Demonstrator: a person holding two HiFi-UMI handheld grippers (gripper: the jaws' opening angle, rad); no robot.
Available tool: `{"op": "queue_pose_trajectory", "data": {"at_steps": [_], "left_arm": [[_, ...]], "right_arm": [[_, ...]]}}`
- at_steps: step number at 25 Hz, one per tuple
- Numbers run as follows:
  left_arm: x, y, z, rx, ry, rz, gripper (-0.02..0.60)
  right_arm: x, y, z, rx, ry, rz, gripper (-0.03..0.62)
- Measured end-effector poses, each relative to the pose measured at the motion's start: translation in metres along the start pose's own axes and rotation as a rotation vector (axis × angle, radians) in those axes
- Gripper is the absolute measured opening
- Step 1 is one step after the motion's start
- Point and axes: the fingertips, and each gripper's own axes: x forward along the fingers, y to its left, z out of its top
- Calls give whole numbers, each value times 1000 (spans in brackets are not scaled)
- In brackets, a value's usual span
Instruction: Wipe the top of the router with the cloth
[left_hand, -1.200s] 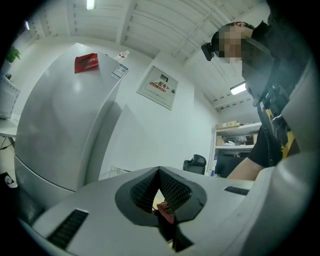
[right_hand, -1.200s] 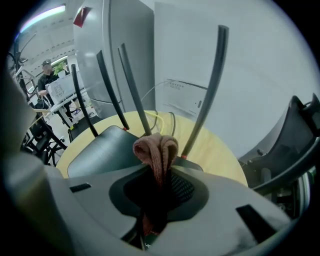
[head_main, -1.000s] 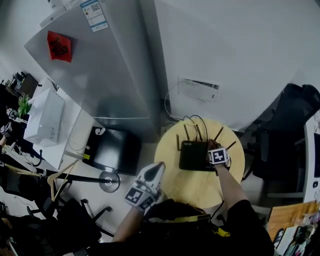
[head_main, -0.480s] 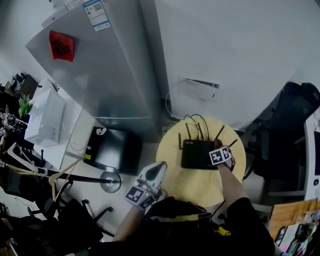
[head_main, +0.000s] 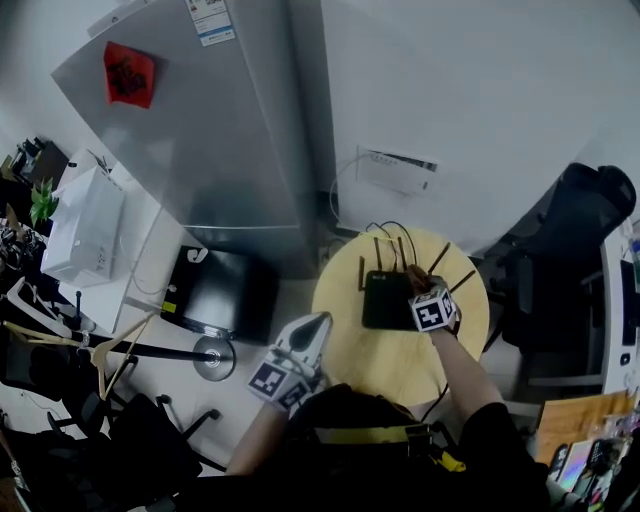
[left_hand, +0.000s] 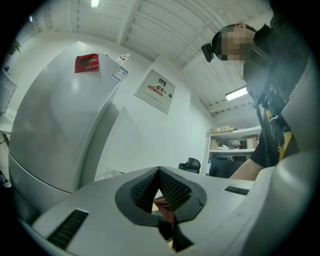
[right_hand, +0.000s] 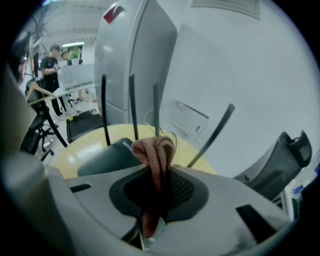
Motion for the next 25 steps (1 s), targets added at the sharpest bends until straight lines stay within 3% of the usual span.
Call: {"op": "queue_pose_trajectory", "data": {"at_steps": [2,7,10,13,16,19,22,25], "left_arm": [[0,3,3,0,-18,2,-6],[-7,5,4,-9,-21,4,-6],[-15,11,7,-8,-36,43,-6],[-22,16,11,8,-44,83,-6],[-28,22,14,22,-40,110,-6],[-38,25,10,16,-32,134,-6],[-40,24,9,14,-31,142,-6],[-37,23,8,15,-23,134,-6]], "right_arm": [[-4,27,16,63,-48,108,63],[-8,100,17,170,-44,372,63],[-7,137,17,189,-32,476,63],[2,159,12,276,25,553,63],[21,159,-1,275,95,513,63],[32,153,-22,89,163,386,63],[30,157,-15,-65,114,358,63],[32,153,-14,-81,102,341,63]]}}
